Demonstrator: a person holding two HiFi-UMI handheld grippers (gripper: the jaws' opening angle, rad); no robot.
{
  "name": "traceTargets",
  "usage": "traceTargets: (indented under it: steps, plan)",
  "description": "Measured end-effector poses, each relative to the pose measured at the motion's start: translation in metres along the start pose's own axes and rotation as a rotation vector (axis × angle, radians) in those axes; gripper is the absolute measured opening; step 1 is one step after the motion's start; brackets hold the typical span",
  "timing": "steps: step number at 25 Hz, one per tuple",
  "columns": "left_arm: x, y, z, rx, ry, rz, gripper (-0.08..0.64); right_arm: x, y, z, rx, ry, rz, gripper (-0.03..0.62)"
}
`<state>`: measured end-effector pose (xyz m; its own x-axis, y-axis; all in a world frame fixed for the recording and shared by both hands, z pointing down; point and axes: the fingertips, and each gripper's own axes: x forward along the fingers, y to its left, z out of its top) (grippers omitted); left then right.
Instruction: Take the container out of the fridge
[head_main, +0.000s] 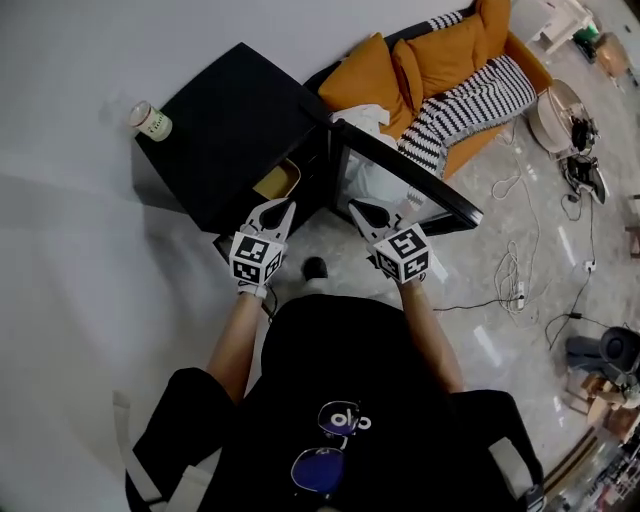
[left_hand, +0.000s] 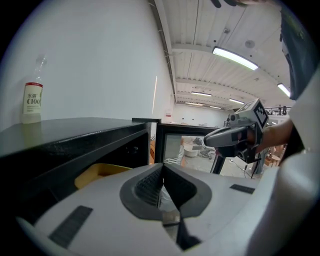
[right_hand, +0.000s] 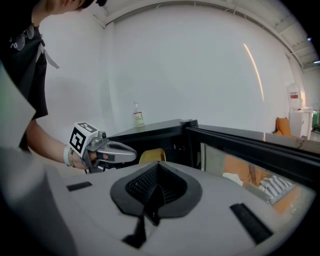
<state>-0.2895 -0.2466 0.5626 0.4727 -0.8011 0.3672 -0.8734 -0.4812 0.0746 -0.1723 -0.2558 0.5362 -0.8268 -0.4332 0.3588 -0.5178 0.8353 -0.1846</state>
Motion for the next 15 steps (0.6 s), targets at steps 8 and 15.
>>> traceTargets:
  steps: [8,15]
  plan:
    - [0.015,0.019,-0.022,0.041,0.064,-0.056,0.008,0.032,0.004,-0.013,0.067,-0.014,-0.069,0.008]
    - [0.022,0.019,-0.031,0.077,0.101,-0.091,0.008,0.041,0.004,-0.023,0.127,-0.027,-0.128,0.008]
